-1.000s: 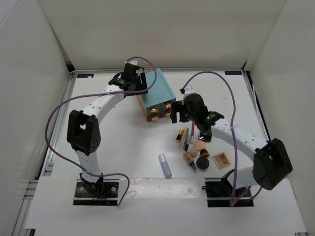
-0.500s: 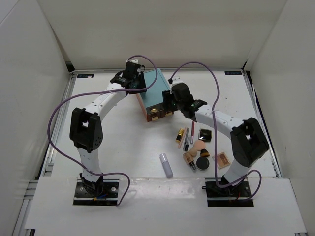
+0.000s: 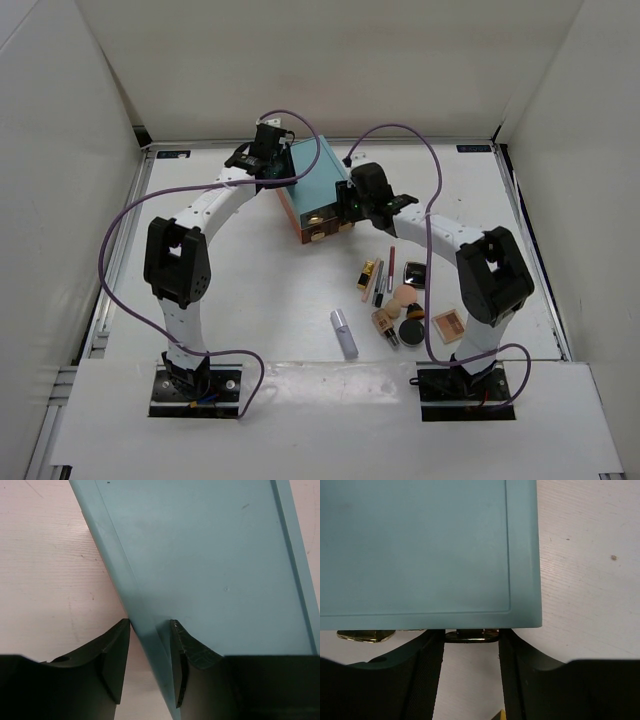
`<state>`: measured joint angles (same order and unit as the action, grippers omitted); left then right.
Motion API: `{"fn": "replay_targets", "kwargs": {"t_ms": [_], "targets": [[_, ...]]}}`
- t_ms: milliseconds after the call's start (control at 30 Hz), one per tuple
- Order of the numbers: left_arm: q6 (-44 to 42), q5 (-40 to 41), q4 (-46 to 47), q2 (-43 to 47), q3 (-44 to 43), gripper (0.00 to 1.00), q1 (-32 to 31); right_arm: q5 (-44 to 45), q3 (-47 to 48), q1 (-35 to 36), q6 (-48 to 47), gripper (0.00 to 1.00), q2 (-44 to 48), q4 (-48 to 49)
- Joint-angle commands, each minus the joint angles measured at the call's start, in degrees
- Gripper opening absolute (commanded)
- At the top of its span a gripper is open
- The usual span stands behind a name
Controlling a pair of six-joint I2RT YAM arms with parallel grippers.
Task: Organize the makeup
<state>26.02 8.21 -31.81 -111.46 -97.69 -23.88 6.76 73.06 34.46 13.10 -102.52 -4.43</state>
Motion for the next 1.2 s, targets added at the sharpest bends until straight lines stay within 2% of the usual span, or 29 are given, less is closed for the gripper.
{"fn": "replay_targets", "kwargs": {"t_ms": [0,133,300,467,567,800,833,867,967,1000,1033,1067,1100,1167], "targets": [[-0.27,-0.56,-2.29,-1.04,-0.84,0.47,-0.38,-1.49,2.01,-0.36,-0.97,0.3,0.91,5.73],[-0.27,-0.3,-2.46,-1.39,-0.66,0.47,-0.29,-0.44,-1.68,-0.36,-2.2,0.23,4.07,5.84],[0.35,0.93,-2.99,-1.74,-0.75,0.45,-0.38,1.49,-8.18,-0.36,-2.91,0.22,9.7,1.8],[1.05,1.37,-3.34,-1.74,-0.57,0.44,-0.29,0.45,-16.97,-0.7,-2.56,0.22,19.19,-3.3],[1.22,1.28,-3.17,-1.74,-0.4,0.43,-0.29,-1.14,-20.58,-0.36,-2.21,0.25,23.05,-4.71],[1.4,2.08,-3.17,-0.51,0.31,0.44,-0.29,-2.72,-21.99,-0.35,-2.03,0.3,24.82,-8.05],[1.4,2.08,-2.99,-0.17,0.39,0.43,-0.2,-2.37,-22.17,-0.36,-2.2,0.33,24.82,-7.71],[1.31,1.9,-2.99,0.01,0.57,0.44,-0.2,-2.2,-22.08,-0.36,-2.38,0.51,24.82,-7.53],[1.05,1.29,-2.99,0.54,0.48,0.62,-0.2,-2.89,-20.85,-0.36,-3.61,0.76,24.82,-8.23],[0.7,1.02,-2.99,0.72,0.22,0.67,-0.38,-2.9,-19.89,-0.44,-3.61,0.8,24.65,-8.75],[-0.17,0.67,-2.99,1.24,-0.56,0.83,-0.38,-3.59,-19.45,-0.36,-3.96,0.83,25.17,-9.98],[-0.44,0.84,-2.99,1.77,-1.09,0.9,-0.47,-3.95,-18.92,-0.01,-4.31,0.93,25.52,-10.34],[-0.79,1.02,-2.99,2.29,-1.62,0.98,-0.55,-4.13,-18.74,0.0,-4.31,0.97,26.05,-11.73],[-2.02,1.28,-3.34,4.23,-2.67,0.98,-0.47,-4.65,-18.74,0.0,-4.14,0.99,27.28,-13.14]]}}
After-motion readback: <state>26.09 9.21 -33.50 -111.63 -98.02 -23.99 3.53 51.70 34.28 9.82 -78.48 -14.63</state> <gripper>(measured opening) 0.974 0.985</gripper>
